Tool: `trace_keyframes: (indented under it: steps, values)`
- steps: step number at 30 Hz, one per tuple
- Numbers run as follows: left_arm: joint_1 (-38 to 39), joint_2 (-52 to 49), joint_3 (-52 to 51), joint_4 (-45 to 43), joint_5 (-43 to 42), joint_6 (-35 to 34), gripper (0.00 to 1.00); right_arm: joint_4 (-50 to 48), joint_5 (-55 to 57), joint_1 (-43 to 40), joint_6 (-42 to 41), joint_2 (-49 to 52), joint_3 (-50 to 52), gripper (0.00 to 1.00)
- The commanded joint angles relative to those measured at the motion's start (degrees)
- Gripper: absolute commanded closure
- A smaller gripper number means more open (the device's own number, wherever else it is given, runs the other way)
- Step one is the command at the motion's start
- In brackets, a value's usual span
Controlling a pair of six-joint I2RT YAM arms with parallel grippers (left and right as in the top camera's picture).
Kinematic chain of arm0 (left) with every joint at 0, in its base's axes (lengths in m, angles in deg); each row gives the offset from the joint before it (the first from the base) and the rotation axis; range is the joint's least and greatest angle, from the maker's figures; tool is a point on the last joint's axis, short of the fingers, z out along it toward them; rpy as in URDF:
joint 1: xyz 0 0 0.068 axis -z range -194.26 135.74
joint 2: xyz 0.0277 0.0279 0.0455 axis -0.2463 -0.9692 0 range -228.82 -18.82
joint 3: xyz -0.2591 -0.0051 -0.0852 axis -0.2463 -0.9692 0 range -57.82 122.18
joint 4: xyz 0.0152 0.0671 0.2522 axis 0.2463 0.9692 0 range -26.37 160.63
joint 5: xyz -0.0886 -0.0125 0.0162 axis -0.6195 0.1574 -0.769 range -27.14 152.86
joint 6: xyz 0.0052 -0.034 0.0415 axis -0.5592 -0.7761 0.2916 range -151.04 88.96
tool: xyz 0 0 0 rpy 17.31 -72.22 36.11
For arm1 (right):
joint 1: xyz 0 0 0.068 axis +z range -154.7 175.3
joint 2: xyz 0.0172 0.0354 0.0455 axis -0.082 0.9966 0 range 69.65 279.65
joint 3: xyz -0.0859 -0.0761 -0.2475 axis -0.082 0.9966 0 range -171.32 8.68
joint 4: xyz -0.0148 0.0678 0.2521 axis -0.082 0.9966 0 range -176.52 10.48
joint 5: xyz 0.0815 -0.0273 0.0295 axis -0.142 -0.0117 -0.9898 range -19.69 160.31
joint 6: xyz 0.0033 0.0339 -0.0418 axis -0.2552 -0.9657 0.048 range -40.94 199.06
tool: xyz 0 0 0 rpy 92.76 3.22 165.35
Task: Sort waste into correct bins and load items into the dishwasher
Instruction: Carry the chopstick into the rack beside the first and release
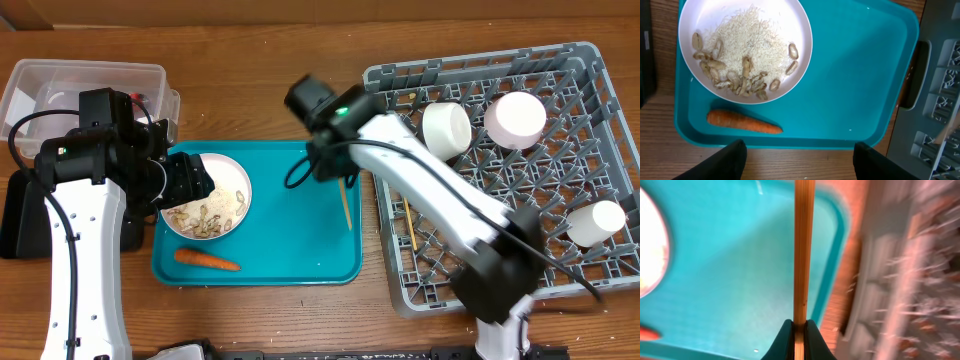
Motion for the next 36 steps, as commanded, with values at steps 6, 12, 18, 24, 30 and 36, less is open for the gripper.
trace_keyframes:
  steps: [6, 12, 18, 24, 30, 36]
  values:
    - [-0.2, 0.2, 0.4, 0.2, 0.2, -0.2, 0.30, 8.6, 7.5, -8.1, 5.1, -6.5, 1.2, 0.96]
    - [-0.2, 0.2, 0.4, 0.2, 0.2, -0.2, 0.30, 2.8, -1.4, -13.5, 10.4, -6.5, 12.9, 0.96]
    - [-0.2, 0.2, 0.4, 0.2, 0.2, -0.2, 0.30, -5.3, -4.4, -13.7, 10.9, -6.5, 22.8, 0.96]
    - [-0.2, 0.2, 0.4, -0.1, 0.2, -0.2, 0.29, -6.4, -4.3, -13.7, 10.9, -6.5, 24.5, 0.72]
    - [-0.2, 0.2, 0.4, 0.1, 0.2, -0.2, 0.29, -6.1, -4.0, -13.7, 9.8, -8.6, 21.0, 0.61]
    - [-0.2, 0.2, 0.4, 0.2, 0.2, -0.2, 0.25, -5.0, -0.4, -14.1, 7.0, -16.7, 11.8, 0.59]
